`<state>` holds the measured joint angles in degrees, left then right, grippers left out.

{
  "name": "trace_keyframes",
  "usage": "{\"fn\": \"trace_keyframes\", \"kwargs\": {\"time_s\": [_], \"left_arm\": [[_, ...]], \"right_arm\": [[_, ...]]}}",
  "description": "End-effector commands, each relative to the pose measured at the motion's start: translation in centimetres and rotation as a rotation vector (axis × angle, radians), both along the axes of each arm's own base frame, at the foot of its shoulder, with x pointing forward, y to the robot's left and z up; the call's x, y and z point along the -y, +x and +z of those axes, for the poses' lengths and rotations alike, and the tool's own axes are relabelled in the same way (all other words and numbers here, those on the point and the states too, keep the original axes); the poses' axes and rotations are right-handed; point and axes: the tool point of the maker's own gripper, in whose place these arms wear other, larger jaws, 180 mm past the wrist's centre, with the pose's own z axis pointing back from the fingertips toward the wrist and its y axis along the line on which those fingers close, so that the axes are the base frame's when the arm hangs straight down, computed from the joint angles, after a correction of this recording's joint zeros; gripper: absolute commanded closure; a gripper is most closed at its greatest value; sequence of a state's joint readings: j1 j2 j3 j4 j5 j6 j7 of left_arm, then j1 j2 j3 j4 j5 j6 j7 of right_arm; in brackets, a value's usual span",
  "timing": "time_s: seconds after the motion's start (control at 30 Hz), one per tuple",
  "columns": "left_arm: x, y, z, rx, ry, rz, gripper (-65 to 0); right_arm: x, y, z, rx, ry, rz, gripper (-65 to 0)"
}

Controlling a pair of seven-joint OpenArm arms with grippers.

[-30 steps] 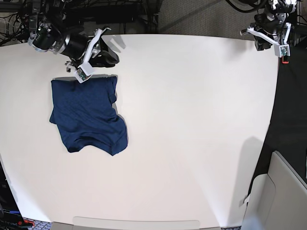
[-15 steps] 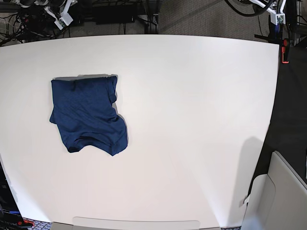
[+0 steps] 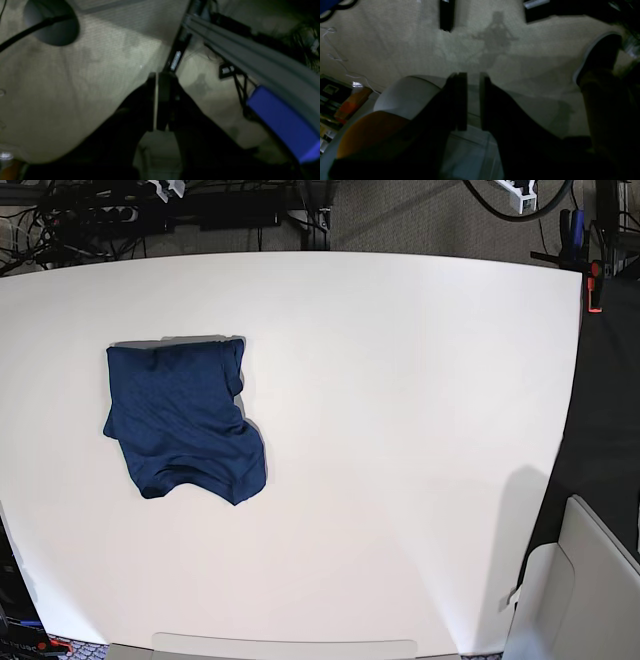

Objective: Fold the T-shirt properly

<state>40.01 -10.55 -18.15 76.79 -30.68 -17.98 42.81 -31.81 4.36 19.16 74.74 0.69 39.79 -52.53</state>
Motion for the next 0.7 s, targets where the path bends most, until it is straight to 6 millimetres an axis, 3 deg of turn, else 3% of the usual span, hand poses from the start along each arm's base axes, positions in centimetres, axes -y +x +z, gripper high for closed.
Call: {"fn": "trace_keyframes", "kwargs": {"time_s": [0.0, 0.2, 0.3, 0.43, 0.67], "left_arm": [[0.9, -0.6, -0.6, -0.018, -0.023, -0.015, 0.0], [4.9, 0.1, -4.9, -0.035, -0.105, -0.079, 0.0], [5.3, 1.0, -6.4, -0.031, -0.109, -0.066, 0.0], [5.8, 2.0, -8.1, -0.03, -0.113, -0.041, 0.0], [8.4, 3.8, -10.3, -0.018, -0.129, -0.093, 0.0]], "right_arm": [[0.6, 0.5, -0.4, -0.001, -0.019, 0.018, -6.9], [-1.3, 2.9, -4.3, 0.01, 0.028, 0.014, -6.9], [-2.5, 4.3, -6.1, 0.057, 0.06, -0.041, -6.9], [-2.4, 6.3, -8.3, 0.143, 0.011, -0.166, -6.9], [-3.9, 9.4, -10.4, 0.256, -0.08, -0.253, -6.9]]}}
